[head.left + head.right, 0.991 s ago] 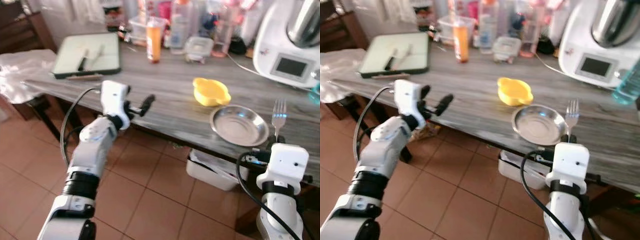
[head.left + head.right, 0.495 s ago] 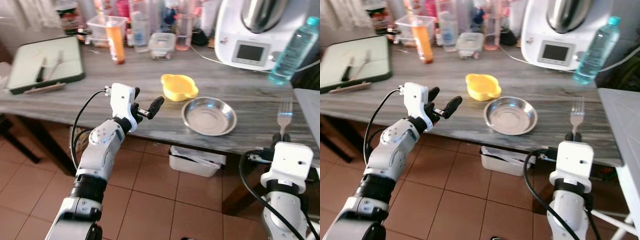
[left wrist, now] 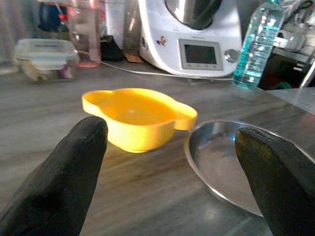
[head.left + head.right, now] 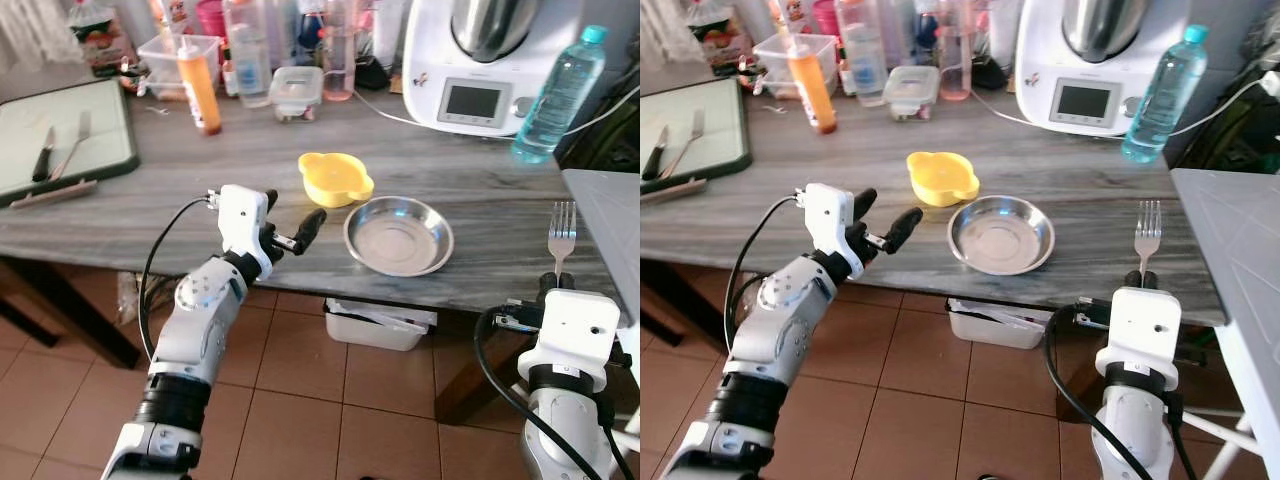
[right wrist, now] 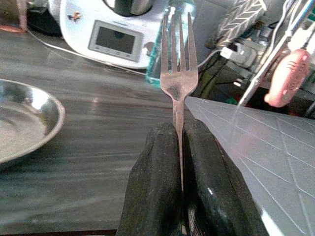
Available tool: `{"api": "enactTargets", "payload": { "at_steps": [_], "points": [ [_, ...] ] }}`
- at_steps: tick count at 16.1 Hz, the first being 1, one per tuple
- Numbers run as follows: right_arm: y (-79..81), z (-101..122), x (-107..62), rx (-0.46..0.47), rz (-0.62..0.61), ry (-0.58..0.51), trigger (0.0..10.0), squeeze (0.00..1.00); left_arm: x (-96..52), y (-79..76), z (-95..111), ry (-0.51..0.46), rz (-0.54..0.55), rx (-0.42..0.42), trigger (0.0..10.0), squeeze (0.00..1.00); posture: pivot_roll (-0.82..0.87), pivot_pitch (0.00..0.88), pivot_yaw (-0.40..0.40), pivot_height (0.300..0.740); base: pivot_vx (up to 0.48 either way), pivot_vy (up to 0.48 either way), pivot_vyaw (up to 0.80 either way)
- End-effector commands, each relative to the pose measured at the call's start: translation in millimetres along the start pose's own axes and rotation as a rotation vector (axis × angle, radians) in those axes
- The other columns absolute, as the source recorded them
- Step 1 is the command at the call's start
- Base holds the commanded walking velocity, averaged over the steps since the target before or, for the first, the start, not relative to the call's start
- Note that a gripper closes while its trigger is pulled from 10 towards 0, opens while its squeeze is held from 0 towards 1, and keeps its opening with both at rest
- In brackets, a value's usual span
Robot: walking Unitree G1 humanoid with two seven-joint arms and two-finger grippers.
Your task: Setting the table
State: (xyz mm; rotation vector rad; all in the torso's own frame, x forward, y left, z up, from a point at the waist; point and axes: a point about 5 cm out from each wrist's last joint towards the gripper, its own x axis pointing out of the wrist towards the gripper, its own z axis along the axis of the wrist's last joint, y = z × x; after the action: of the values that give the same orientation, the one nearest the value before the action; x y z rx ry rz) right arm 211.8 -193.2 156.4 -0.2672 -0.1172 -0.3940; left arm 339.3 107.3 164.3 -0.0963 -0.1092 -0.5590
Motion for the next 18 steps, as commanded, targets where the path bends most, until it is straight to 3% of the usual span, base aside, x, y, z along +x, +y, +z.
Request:
{"api": "enactTargets", "payload": {
  "at_steps": [1,6,8,16,18],
  "points": [
    [-3.3,5.3,0.4,-0.001,-0.011,-0.024,10.0,0.0,-2.4,-2.0,0.9,-0.003,-0.001,0.011,10.0,0.0,0.0,0.098,0.04,0.74,0.0,0.0,-0.77],
    [-4.9,0.7,-5.3,-0.008,-0.018,-0.01,10.0,0.0,-25.6,1.6,-17.7,0.044,0.045,0.04,10.0,0.0,-0.01,0.094,0.047,0.74,0.0,0.0,-0.77],
    [-5.3,1.0,-4.5,-0.008,-0.013,-0.014,10.0,0.0,-25.7,-2.2,-18.7,0.044,0.037,0.039,10.0,0.0,0.0,0.091,0.037,0.74,0.0,0.0,-0.7],
    [-1.9,4.8,0.6,-0.012,0.026,-0.043,10.0,0.0,-23.7,-5.1,-13.5,0.015,0.062,0.047,10.0,0.0,0.0,0.087,0.028,0.74,0.0,0.0,0.0],
    [-4.5,4.2,3.2,-0.038,0.021,-0.043,10.0,0.0,-25.3,-12.4,-16.9,0.052,-0.019,0.026,10.0,0.0,0.0,0.093,0.018,0.74,0.0,0.0,0.0]
  ]
}}
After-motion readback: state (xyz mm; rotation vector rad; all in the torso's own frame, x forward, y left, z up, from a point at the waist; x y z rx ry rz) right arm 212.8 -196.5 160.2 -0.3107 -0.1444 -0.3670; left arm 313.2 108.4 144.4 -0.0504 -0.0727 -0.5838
